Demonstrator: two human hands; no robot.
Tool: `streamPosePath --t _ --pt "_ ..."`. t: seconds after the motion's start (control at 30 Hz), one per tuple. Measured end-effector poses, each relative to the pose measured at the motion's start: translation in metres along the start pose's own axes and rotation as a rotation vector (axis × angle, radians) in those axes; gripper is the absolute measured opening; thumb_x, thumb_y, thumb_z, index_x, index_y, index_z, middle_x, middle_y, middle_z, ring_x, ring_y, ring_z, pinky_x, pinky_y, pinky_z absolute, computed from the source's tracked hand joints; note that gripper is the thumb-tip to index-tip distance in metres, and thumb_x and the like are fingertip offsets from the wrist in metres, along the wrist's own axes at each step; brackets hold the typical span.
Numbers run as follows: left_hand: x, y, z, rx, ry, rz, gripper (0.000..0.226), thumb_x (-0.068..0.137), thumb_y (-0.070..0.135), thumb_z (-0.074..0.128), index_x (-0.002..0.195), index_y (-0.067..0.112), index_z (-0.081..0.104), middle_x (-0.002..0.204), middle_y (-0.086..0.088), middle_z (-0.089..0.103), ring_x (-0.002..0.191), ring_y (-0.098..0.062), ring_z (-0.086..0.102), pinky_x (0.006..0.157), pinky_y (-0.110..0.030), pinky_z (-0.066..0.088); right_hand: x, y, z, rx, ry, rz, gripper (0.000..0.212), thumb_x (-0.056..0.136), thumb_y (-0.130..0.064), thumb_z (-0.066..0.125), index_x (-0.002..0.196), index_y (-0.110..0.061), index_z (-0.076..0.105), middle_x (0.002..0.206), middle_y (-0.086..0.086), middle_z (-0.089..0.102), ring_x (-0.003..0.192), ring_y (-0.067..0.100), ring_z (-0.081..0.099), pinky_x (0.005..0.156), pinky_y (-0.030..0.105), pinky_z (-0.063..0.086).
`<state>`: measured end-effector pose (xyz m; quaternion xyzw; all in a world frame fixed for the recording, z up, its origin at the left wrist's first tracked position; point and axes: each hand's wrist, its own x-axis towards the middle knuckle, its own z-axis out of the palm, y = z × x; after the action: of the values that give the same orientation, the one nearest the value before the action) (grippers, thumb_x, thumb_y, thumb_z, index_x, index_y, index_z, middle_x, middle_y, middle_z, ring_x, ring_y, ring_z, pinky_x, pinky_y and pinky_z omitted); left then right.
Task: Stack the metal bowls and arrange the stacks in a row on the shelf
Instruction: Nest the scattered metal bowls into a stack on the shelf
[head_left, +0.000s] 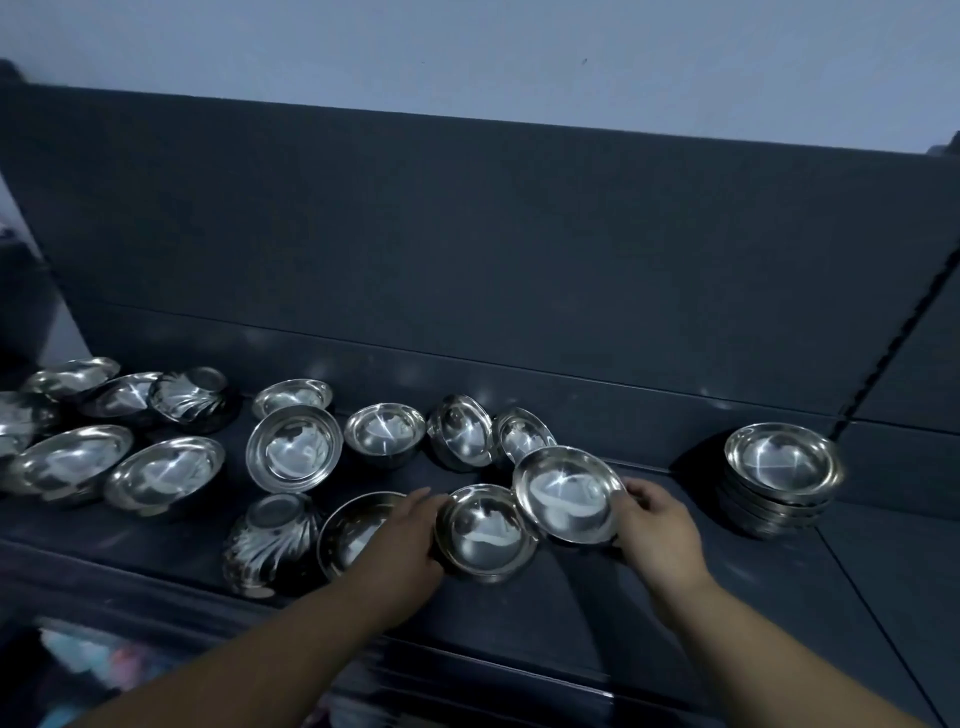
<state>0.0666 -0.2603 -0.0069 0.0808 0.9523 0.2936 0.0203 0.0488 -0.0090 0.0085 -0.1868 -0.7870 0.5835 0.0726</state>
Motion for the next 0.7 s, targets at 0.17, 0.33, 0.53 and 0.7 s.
streamPosePath --t 0.17,0.33,0.53,0.7 --pt "-0.001 -0.021 -0.01 0.013 0.095 0.024 0.061 0.088 0.022 0.058 0.145 0.02 0.036 0.154 -0.002 0.031 0.141 -0.013 0.03 0.11 -0.014 0.017 -0.001 -0.009 0.035 -0.036 -0.152 -0.03 0.011 0.082 -0.034 0.064 0.087 -0.027 0.071 0.084 -0.003 0.075 0.079 0.023 0.073 0.074 0.048 0.061" --pt "0.004 -0.053 -0.031 0.361 0.135 -0.15 0.061 0.091 0.021 0.051 0.148 0.014 0.03 0.154 -0.008 0.03 0.14 -0.022 0.03 0.114 -0.029 0.022 -0.002 -0.008 0.055 -0.198 -0.204 -0.084 0.016 0.087 -0.037 0.062 0.094 -0.025 0.07 0.092 -0.006 0.073 0.09 0.018 0.068 0.086 0.037 0.055" --pt "0.014 -0.062 -0.034 0.505 -0.035 -0.224 0.06 0.09 0.022 0.054 0.144 0.016 0.031 0.138 -0.006 0.047 0.123 -0.026 0.049 0.101 -0.036 0.041 -0.003 -0.01 0.059 -0.277 -0.2 -0.142 0.011 0.089 -0.031 0.061 0.092 -0.024 0.069 0.087 -0.008 0.07 0.089 0.015 0.064 0.076 0.024 0.041" --pt "0.028 -0.067 -0.035 0.437 0.004 -0.27 0.051 0.086 0.0 0.046 0.135 0.014 0.043 0.129 -0.008 0.055 0.117 -0.023 0.055 0.094 -0.031 0.045 -0.002 -0.001 0.057 -0.297 -0.224 -0.141 0.016 0.09 -0.037 0.059 0.101 -0.028 0.066 0.093 -0.011 0.068 0.092 0.012 0.062 0.078 0.023 0.041"
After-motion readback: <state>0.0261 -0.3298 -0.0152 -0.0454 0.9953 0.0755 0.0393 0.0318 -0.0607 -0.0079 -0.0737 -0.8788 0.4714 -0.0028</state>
